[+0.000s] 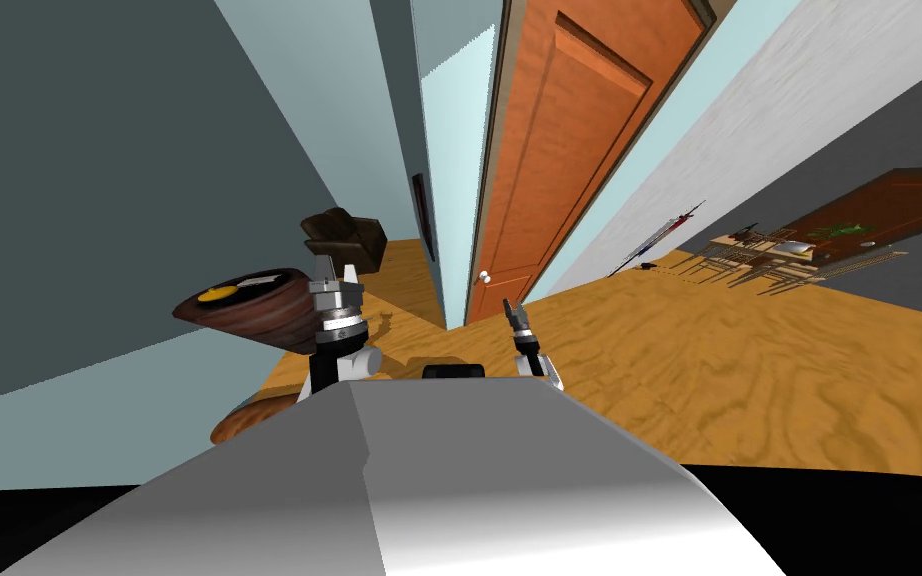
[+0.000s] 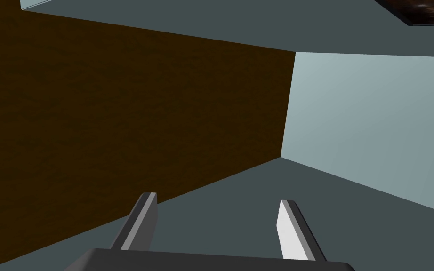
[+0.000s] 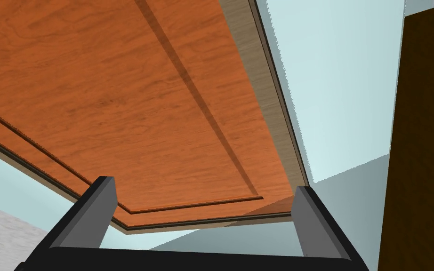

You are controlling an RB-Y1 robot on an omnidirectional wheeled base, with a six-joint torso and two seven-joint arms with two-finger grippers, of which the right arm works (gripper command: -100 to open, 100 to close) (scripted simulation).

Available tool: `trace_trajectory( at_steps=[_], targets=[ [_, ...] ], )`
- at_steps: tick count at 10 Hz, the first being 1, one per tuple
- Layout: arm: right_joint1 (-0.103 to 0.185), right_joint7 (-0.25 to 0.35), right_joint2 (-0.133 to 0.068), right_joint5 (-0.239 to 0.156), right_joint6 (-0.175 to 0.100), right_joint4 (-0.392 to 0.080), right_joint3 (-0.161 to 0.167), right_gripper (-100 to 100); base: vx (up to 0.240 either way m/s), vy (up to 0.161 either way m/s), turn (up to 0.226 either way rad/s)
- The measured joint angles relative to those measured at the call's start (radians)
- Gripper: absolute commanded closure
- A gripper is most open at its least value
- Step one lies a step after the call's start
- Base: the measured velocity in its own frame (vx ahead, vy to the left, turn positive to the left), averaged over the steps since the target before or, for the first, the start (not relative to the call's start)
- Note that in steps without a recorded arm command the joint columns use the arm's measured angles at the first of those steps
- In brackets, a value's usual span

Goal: Pull the door open

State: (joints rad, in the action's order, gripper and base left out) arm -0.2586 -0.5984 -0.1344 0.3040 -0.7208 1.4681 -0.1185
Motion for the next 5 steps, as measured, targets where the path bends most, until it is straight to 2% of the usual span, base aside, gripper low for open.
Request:
trace_trajectory(
  at_steps=[2,5],
  targets=[
    [0.018,-0.037,0.000,0.015,-0.013,-0.052,-0.001,-100,0.082,-0.039,0.062],
    [0.036,-0.105,-0.008,0.038,-0.050,-0.145,-0.007,-100,0.092,-0.046,0.066]
  ],
)
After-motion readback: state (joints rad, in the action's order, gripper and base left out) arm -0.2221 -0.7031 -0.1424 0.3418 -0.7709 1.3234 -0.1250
